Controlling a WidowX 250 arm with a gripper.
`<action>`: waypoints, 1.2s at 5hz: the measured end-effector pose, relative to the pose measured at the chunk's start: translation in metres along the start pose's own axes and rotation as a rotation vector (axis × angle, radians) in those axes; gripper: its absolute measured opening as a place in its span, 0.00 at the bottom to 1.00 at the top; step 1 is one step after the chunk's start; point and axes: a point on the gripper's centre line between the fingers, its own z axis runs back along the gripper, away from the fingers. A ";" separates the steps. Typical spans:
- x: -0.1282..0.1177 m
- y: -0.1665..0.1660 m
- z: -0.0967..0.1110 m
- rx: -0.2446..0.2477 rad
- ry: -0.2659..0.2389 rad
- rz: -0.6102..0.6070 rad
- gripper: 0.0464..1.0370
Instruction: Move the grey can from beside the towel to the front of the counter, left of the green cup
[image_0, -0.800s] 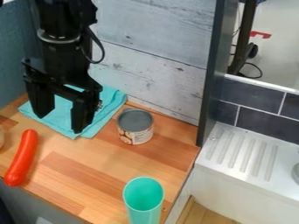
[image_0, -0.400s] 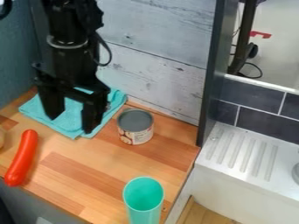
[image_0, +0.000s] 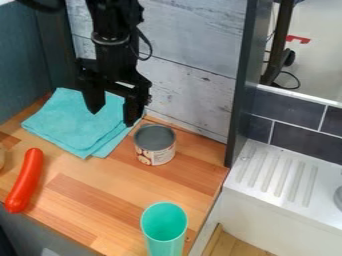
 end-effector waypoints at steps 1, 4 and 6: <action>0.021 0.005 -0.017 -0.020 0.022 -0.005 0.96; 0.040 0.004 -0.061 -0.062 0.038 -0.001 0.96; 0.045 -0.002 -0.080 -0.082 0.023 0.040 0.96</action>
